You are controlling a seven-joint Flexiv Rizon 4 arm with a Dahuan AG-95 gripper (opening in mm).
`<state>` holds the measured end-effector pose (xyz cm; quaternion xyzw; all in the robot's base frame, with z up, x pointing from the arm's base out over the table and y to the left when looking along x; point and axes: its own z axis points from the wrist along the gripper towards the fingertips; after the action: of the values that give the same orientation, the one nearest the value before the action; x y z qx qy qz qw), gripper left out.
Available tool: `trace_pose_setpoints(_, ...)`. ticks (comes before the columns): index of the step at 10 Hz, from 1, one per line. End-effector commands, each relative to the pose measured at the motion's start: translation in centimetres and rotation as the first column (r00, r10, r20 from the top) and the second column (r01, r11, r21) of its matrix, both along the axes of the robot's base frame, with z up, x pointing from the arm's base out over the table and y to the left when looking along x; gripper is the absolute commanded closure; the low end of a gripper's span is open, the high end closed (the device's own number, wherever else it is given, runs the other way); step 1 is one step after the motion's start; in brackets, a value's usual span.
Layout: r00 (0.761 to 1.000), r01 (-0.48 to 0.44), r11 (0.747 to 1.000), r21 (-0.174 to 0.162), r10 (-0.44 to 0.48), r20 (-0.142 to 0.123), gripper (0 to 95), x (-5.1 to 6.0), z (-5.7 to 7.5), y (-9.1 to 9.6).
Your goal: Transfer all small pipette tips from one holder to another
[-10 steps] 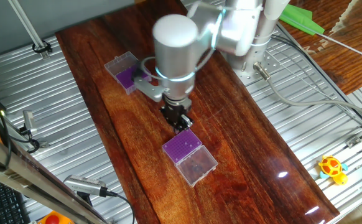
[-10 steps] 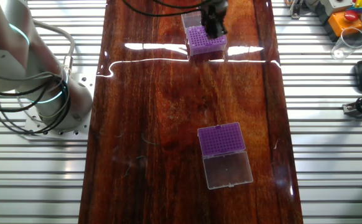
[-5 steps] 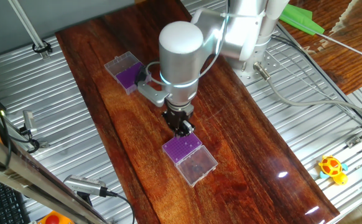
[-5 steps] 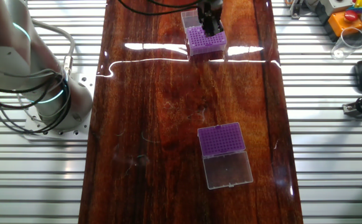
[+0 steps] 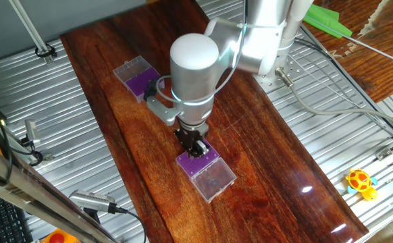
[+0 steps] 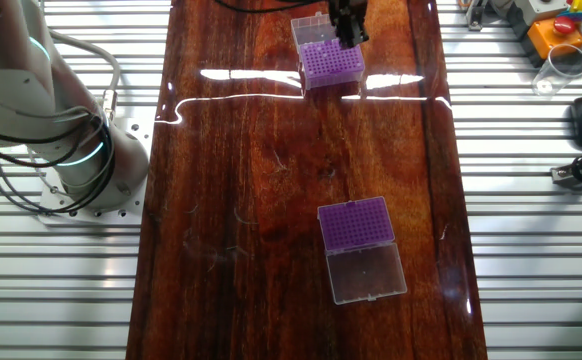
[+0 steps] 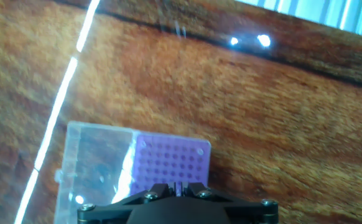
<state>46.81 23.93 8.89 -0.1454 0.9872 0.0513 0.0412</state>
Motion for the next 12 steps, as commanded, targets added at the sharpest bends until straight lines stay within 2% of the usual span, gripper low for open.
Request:
trace_pose_setpoints(1,1.000,-0.001,1.000,-0.002,0.001,-0.001,95.0,0.1,0.0,0.0)
trace_pose_setpoints(12,1.000,0.005,1.000,-0.008,-0.005,0.006,95.0,0.4,-1.1,0.5)
